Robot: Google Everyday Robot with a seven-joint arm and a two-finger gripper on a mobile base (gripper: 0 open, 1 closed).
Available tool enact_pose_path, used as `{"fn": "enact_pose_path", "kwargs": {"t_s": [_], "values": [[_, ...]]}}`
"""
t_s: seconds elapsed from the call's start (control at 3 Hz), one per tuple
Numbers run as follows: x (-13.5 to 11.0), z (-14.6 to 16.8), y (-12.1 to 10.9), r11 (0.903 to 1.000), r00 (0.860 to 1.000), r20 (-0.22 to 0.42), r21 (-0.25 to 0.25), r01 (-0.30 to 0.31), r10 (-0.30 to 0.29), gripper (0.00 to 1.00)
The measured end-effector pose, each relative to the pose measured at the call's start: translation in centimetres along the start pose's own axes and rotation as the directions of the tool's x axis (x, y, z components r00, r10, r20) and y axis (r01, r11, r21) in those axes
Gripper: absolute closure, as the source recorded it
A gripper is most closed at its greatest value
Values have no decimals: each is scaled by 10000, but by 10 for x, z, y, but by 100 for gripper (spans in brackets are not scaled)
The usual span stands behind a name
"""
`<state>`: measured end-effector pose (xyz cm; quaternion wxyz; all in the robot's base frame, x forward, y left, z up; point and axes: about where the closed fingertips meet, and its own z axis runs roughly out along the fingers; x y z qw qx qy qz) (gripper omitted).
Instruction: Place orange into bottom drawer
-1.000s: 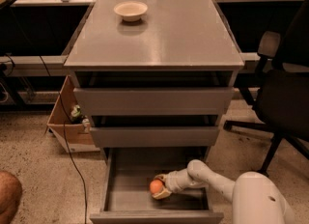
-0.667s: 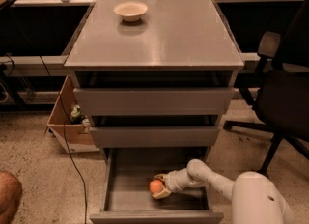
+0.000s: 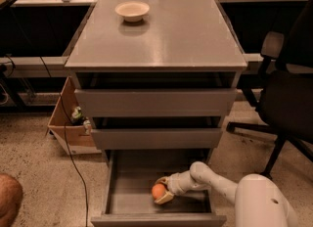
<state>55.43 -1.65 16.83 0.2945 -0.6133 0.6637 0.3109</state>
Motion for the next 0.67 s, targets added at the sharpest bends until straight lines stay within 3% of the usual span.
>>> {"fn": "enact_pose_path", "kwargs": {"t_s": [0.33,0.67], "values": [[0,0,0,10000,10000,0,0,0,0,0],[0,0,0,10000,10000,0,-1,0,0,0]]}}
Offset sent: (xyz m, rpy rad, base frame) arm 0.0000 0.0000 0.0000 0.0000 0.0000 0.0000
